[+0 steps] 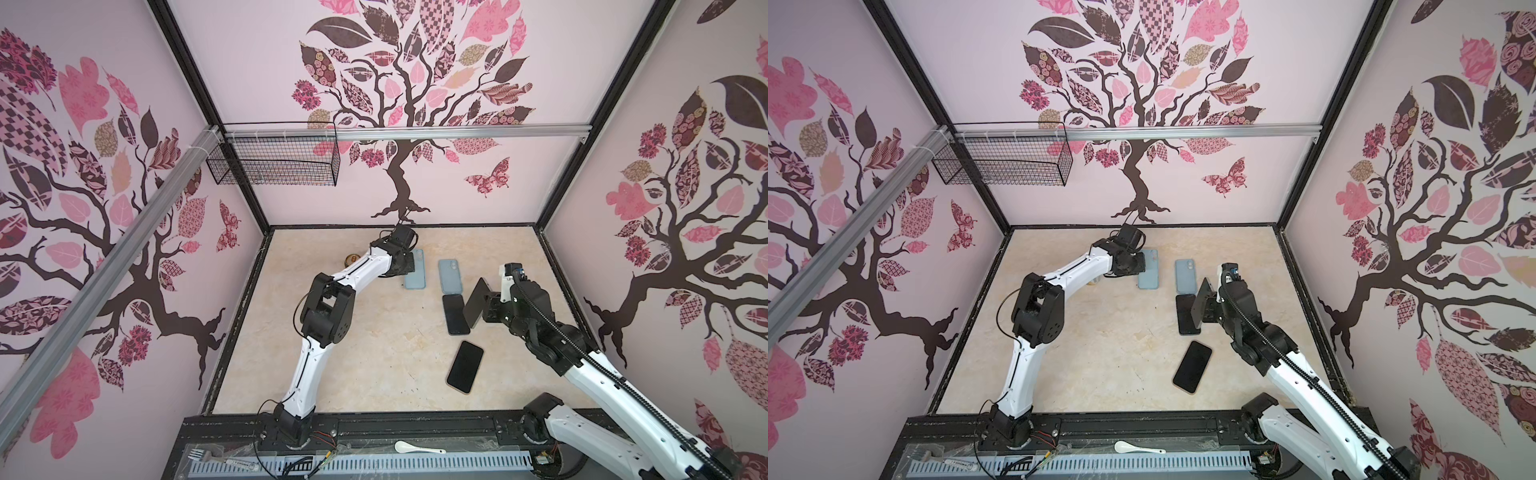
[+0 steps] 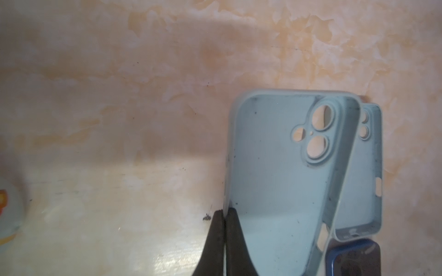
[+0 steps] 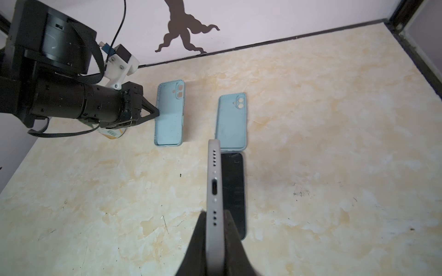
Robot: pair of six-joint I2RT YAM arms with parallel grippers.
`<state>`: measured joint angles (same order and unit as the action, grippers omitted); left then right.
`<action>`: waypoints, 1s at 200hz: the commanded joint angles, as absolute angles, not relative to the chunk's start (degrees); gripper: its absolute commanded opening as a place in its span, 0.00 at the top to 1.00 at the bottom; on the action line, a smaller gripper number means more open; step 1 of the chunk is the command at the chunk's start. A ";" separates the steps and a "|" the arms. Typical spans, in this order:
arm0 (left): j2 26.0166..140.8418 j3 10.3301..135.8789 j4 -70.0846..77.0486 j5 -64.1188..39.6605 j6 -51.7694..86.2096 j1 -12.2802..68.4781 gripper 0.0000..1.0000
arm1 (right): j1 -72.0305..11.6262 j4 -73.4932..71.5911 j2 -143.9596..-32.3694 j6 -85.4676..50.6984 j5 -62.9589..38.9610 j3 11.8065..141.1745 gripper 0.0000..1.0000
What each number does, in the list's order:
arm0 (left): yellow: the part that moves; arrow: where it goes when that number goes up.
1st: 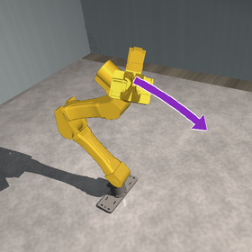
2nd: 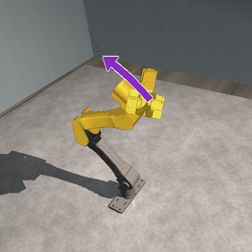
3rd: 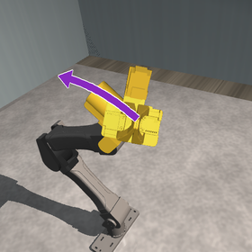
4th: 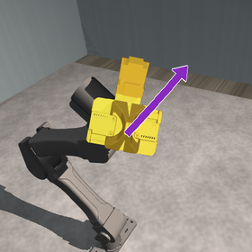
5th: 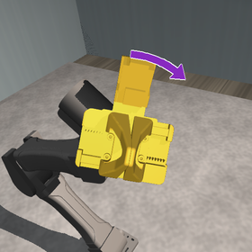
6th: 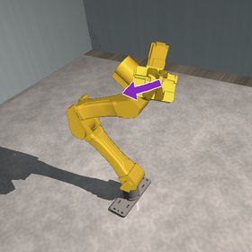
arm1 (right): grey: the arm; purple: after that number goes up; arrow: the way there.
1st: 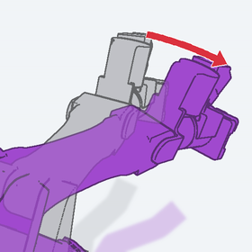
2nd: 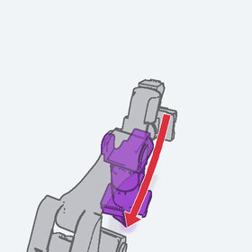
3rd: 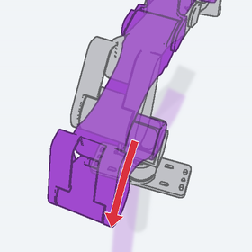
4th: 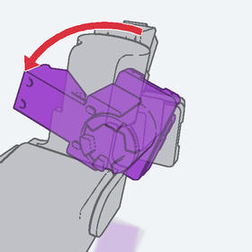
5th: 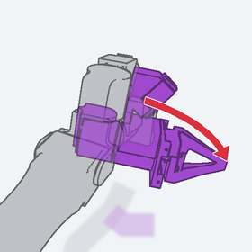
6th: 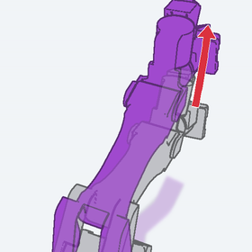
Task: Take the phone out of the phone case
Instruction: Place the phone case at the top-center of the table.
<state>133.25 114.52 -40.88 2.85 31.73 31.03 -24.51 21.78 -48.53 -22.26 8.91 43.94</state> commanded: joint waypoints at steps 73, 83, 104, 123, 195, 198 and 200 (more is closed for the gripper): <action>148.30 139.51 -56.55 -1.81 30.58 29.94 1.00 | -18.11 21.59 -48.62 -24.61 -1.91 45.02 1.00; 149.02 140.30 -57.19 -2.26 30.05 29.95 1.00 | -18.11 21.53 -48.64 -24.67 -2.26 44.96 1.00; 149.41 140.45 -57.54 -2.74 29.58 29.96 1.00 | -18.11 21.45 -48.78 -24.78 -2.64 44.98 1.00; 149.58 140.53 -57.47 -2.73 29.81 29.99 1.00 | -18.11 21.31 -48.78 -24.71 -2.72 44.93 1.00; 149.04 140.71 -55.93 -3.08 30.07 29.95 0.64 | -18.11 21.21 -48.38 -24.35 -2.91 44.58 1.00; 148.83 140.64 -55.92 -3.15 29.97 29.89 0.63 | -18.11 21.06 -48.32 -24.27 -2.98 44.51 1.00; 148.70 140.69 -55.97 -3.16 29.84 29.89 0.62 | -18.11 20.98 -48.27 -24.22 -2.99 44.44 1.00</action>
